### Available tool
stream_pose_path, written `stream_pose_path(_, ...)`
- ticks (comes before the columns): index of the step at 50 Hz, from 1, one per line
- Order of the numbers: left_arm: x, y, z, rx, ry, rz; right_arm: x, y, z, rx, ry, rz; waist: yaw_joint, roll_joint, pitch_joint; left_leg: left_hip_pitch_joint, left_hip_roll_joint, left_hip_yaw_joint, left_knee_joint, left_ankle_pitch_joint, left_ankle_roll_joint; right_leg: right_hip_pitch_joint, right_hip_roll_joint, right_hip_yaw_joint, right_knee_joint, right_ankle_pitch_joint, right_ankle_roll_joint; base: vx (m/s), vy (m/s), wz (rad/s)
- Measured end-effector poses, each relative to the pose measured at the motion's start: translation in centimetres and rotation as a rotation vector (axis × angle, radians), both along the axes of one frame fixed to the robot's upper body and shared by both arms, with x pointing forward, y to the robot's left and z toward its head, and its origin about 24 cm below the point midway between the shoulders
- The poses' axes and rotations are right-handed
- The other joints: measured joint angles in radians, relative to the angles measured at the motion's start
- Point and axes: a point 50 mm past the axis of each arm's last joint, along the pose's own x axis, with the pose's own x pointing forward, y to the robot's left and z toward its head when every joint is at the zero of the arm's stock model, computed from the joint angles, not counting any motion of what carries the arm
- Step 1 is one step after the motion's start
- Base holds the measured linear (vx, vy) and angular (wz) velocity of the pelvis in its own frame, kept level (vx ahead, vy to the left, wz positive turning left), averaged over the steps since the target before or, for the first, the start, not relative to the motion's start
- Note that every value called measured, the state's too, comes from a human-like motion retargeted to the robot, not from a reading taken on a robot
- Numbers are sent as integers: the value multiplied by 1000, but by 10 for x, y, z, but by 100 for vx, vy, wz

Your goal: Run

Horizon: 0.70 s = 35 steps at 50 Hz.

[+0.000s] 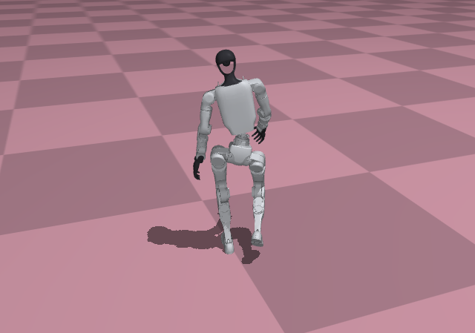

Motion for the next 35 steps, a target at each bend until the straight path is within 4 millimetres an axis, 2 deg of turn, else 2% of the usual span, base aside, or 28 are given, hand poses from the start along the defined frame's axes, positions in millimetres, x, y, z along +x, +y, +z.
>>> stream_pose_path(2,38,-8,8,-4,-103,-28,-23,-5,-18,6,92,7,-30,9,0,100,-8,-4,-74,-13,-2,-70,6,-13,-56,-55,-12,70,11,-55)
stream_pose_path(5,96,-23,30,-12,-295,-93,-59,-25,-43,-2,225,-36,-73,38,-6,221,-4,-13,-154,-27,-16,-160,53,-32,-236,-84,4,70,8,-42)
stream_pose_path(9,162,-47,74,-17,-579,-198,-111,-70,-66,-54,384,-185,-100,100,-42,316,22,-19,-219,-18,-45,-238,168,-26,-580,12,72,69,3,-44)
stream_pose_path(12,190,-61,104,-24,-740,-259,-150,-102,-76,-119,493,-299,-96,151,-83,341,46,-31,-218,7,-78,-256,236,-18,-783,100,101,68,-3,-56)
stream_pose_path(15,193,-67,109,-39,-782,-286,-185,-120,-81,-177,596,-377,-87,181,-107,333,54,-69,-71,11,-106,-263,263,-15,-730,130,78,68,-6,-62)
stream_pose_path(17,180,-71,95,-66,-725,-304,-200,-125,-83,-203,643,-403,-70,230,-110,304,93,-103,101,45,-137,-232,295,-40,-676,120,39,70,-5,-74)
stream_pose_path(19,158,-76,72,-107,-614,-334,-203,-124,-84,-212,660,-411,-45,307,-95,244,174,-133,347,113,-175,-176,354,-86,-646,80,-10,67,-3,-87)
stream_pose_path(20,145,-79,59,-128,-547,-352,-202,-122,-85,-211,658,-410,-30,349,-85,206,220,-149,479,167,-196,-148,390,-109,-636,57,-34,66,0,-95)
stream_pose_path(22,116,-86,33,-168,-390,-404,-186,-115,-84,-204,616,-383,-3,397,-75,117,284,-158,673,232,-193,-104,438,-124,-619,-5,-70,68,3,-84)
stream_pose_path(23,102,-88,22,-186,-309,-432,-173,-111,-82,-199,582,-363,8,409,-71,69,309,-157,746,234,-176,-80,451,-124,-615,-36,-80,71,5,-66)
stream_pose_path(25,71,-91,3,-224,-148,-480,-142,-98,-76,-179,497,-316,26,412,-63,-28,348,-146,833,170,-117,-27,461,-112,-619,-90,-90,74,6,-54)
stream_pose_path(27,39,-91,-12,-263,-3,-510,-106,-82,-65,-139,393,-259,42,396,-59,-118,354,-135,815,91,-70,37,457,-84,-648,-126,-84,77,8,-58)
stream_pose_path(29,5,-90,-23,-310,120,-522,-72,-65,-51,-85,287,-206,56,373,-60,-191,335,-122,709,35,-48,107,444,-47,-686,-151,-66,79,10,-70)
stream_pose_path(32,-40,-90,-32,-380,254,-512,-31,-42,-25,7,139,-132,63,328,-80,-269,267,-109,429,41,-65,197,397,6,-742,-181,-37,81,12,-59)
stream_pose_path(35,-72,-88,-34,-424,335,-478,-2,-24,1,75,22,-60,42,268,-123,-306,153,-114,60,149,-112,251,317,41,-775,-219,-13,78,12,-19)
